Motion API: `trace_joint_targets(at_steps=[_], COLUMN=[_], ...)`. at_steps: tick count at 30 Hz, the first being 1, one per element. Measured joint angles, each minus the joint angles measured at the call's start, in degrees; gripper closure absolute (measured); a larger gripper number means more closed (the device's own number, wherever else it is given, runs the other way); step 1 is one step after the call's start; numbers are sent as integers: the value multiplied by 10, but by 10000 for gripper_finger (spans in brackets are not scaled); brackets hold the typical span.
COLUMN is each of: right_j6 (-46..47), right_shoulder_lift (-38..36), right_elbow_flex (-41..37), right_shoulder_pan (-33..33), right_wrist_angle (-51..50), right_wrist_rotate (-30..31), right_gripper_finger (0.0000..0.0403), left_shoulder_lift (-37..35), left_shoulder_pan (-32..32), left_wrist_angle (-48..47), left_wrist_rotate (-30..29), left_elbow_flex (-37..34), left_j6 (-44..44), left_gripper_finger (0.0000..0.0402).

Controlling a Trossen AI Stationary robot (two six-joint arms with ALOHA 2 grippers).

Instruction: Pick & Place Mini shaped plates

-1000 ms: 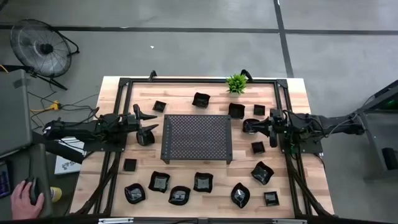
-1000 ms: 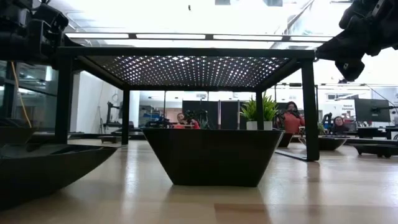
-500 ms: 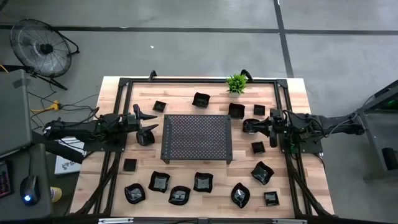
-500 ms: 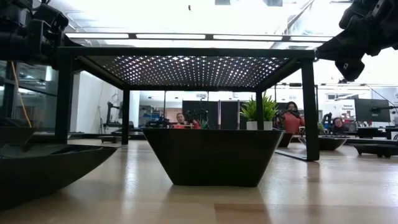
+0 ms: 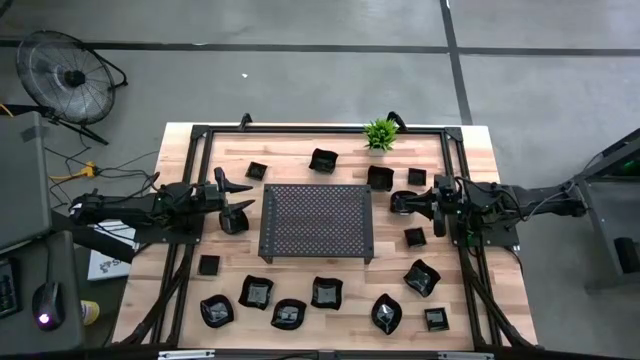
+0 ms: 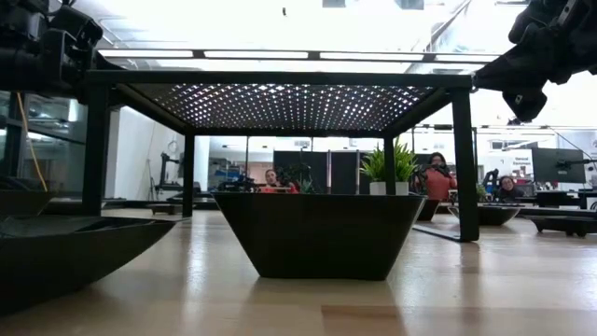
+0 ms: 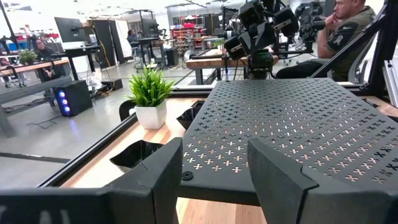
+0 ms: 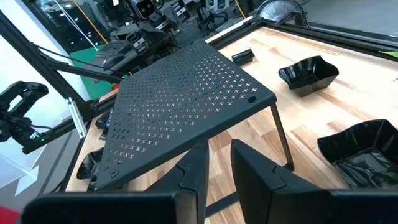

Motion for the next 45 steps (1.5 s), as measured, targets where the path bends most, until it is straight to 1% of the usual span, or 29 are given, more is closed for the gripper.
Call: trace_joint_targets(at_steps=[13,17,20,33,42,45], right_j6=[-4,-122,-156,-136,-134,-119], right_shoulder_lift=[0,0,0,0,0,0], right_elbow_flex=[0,0,0,0,0,0], right_shoulder_pan=[0,0,0,0,0,0], right_wrist_angle=[0,0,0,0,0,9], right_wrist_rotate=[0,18,21,18,54,64], right_gripper_finger=[339,341,340,339,339,342], left_shoulder_lift=[0,0,0,0,0,0], left_shoulder_pan=[0,0,0,0,0,0], left_wrist_angle=[0,0,0,0,0,0], left_wrist_rotate=[0,0,0,0,0,0], left_elbow_flex=[0,0,0,0,0,0], left_j6=[0,0,0,0,0,0], left_gripper_finger=[225,225,225,225,225,225])
